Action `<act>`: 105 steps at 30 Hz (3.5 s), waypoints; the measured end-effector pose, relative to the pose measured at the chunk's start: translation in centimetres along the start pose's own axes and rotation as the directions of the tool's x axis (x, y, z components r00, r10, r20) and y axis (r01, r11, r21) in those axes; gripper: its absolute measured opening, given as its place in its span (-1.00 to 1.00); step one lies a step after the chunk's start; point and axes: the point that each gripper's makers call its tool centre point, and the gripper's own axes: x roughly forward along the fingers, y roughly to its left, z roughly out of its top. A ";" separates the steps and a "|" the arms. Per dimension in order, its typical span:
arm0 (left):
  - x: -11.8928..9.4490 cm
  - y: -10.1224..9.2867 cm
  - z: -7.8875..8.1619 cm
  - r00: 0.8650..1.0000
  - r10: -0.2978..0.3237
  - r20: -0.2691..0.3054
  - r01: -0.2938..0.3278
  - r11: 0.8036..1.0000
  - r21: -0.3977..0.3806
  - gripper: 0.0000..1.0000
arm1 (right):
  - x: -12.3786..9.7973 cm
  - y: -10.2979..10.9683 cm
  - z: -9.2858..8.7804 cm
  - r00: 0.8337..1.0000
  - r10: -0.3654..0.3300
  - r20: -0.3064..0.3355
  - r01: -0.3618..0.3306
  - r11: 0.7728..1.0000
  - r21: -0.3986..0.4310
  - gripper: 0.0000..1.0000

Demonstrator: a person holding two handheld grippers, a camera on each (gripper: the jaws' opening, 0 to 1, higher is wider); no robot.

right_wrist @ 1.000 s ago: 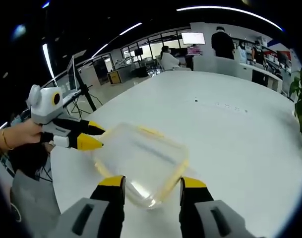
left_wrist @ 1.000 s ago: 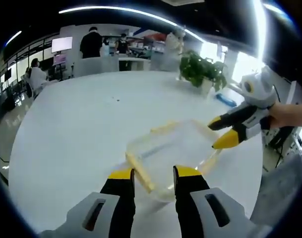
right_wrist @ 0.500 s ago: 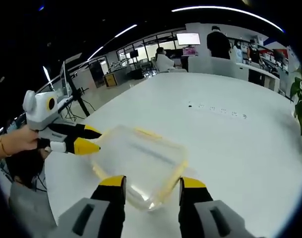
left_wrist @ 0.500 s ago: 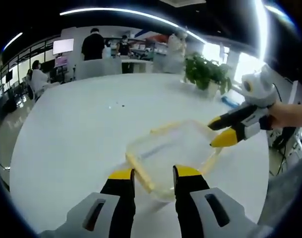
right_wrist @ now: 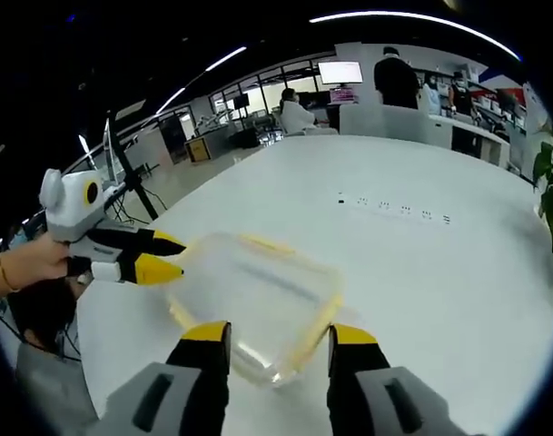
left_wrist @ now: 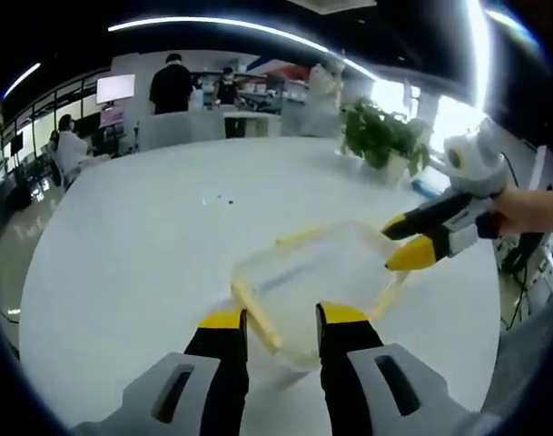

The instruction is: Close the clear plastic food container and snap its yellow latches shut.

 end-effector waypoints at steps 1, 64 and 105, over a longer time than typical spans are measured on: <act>0.0 0.0 0.0 1.000 0.001 0.001 -0.001 1.000 -0.002 -0.46 | 0.0 0.0 0.0 1.000 -0.001 0.001 0.001 1.000 -0.001 -0.19; -12.3 -4.5 -3.9 0.995 0.074 0.060 -0.072 0.997 -0.036 0.25 | -8.1 7.3 -6.6 0.999 -0.041 -0.015 0.041 0.999 0.032 0.29; -16.6 -5.6 -6.2 0.987 0.108 0.123 -0.096 0.991 -0.094 0.85 | -13.2 8.7 -8.0 0.986 -0.118 0.121 0.112 0.992 0.054 0.70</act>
